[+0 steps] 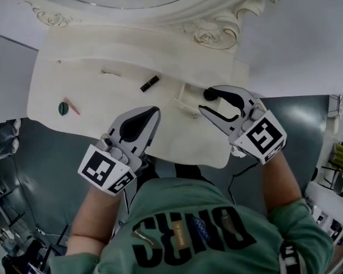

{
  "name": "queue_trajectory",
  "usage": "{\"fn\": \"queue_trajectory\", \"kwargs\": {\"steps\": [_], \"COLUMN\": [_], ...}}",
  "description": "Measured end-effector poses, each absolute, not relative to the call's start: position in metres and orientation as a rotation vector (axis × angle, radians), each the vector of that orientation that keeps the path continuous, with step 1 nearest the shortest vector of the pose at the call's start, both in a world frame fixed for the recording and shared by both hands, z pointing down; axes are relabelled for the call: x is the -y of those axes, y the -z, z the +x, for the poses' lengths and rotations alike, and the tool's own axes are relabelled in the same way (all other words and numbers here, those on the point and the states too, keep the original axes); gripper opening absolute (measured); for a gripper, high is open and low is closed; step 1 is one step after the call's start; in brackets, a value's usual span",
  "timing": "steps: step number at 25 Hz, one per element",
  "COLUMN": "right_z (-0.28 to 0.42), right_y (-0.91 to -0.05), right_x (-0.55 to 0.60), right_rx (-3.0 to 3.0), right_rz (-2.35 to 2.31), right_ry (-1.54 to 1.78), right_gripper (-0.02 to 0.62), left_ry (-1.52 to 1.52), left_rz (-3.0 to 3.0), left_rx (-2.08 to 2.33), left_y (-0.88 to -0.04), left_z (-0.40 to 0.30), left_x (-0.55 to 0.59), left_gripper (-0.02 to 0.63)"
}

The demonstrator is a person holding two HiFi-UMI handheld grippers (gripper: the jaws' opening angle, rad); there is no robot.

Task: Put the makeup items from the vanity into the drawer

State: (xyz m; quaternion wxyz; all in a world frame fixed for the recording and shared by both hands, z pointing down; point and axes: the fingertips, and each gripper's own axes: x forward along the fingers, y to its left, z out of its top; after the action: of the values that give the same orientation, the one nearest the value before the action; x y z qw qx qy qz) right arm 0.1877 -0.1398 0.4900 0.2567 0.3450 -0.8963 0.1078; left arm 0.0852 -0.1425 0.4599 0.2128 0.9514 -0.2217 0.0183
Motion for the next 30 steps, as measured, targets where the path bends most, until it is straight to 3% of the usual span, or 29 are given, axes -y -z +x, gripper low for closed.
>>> {"fn": "queue_trajectory", "kwargs": {"steps": [15, 23, 30], "right_z": [0.119, 0.073, 0.061], "right_y": [-0.263, -0.219, -0.228], "right_x": [0.136, 0.119, 0.121], "right_rx": [2.746, 2.855, 2.955], "right_rz": [1.022, 0.93, 0.948], "right_ry": [-0.032, 0.055, -0.125], "right_gripper": [0.135, 0.079, 0.011], "left_ry": [0.15, 0.166, 0.173], "left_rz": [2.826, 2.854, 2.803], "left_rx": [0.884, 1.005, 1.065], "left_y": [-0.255, -0.225, -0.232], "left_z": [-0.04, -0.101, -0.128], "left_x": [0.118, 0.099, 0.09], "left_gripper": [0.008, 0.008, 0.008]}}
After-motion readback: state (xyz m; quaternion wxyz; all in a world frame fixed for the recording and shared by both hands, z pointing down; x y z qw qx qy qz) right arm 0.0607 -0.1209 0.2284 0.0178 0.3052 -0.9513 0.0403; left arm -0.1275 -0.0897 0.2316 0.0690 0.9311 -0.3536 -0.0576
